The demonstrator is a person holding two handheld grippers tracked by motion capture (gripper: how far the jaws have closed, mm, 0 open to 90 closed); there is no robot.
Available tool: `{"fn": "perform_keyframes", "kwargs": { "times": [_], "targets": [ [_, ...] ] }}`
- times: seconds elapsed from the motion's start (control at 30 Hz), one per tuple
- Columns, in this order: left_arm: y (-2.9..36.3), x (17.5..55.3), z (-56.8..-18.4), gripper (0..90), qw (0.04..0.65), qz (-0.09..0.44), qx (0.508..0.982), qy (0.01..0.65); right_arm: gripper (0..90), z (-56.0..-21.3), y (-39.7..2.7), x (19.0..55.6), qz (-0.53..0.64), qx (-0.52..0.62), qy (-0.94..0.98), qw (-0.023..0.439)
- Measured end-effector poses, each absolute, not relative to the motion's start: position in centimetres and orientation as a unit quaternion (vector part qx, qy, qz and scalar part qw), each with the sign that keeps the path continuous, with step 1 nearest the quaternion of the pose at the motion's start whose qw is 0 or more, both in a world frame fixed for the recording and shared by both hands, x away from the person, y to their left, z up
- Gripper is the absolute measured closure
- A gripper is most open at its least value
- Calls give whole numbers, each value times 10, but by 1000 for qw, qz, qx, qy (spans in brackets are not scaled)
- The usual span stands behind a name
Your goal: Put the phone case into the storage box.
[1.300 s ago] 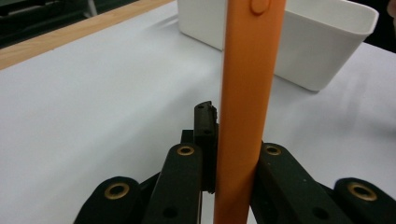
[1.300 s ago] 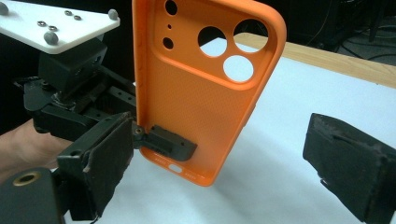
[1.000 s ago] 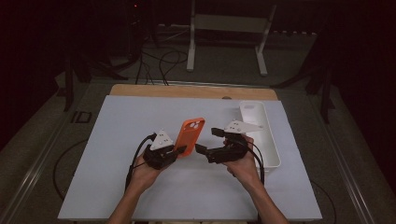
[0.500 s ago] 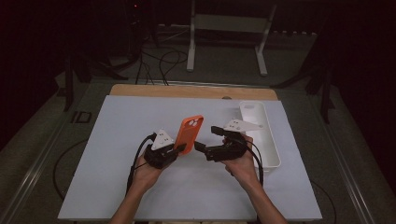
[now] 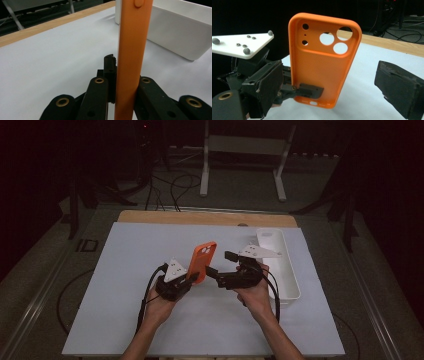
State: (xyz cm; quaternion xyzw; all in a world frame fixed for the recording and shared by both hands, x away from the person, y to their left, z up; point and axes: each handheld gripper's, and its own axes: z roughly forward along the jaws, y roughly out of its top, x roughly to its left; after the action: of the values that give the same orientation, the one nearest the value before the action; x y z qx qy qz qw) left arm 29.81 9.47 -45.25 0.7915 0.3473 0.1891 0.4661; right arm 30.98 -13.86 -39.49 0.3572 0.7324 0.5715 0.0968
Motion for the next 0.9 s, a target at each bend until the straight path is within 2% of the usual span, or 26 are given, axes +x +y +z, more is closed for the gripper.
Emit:
{"fn": "perform_keyframes", "kwargs": {
  "times": [0.9],
  "targets": [
    [88, 294, -458, 852, 457, 211, 788, 353, 83, -392, -126, 316, 577, 384, 713, 103]
  ]
}}
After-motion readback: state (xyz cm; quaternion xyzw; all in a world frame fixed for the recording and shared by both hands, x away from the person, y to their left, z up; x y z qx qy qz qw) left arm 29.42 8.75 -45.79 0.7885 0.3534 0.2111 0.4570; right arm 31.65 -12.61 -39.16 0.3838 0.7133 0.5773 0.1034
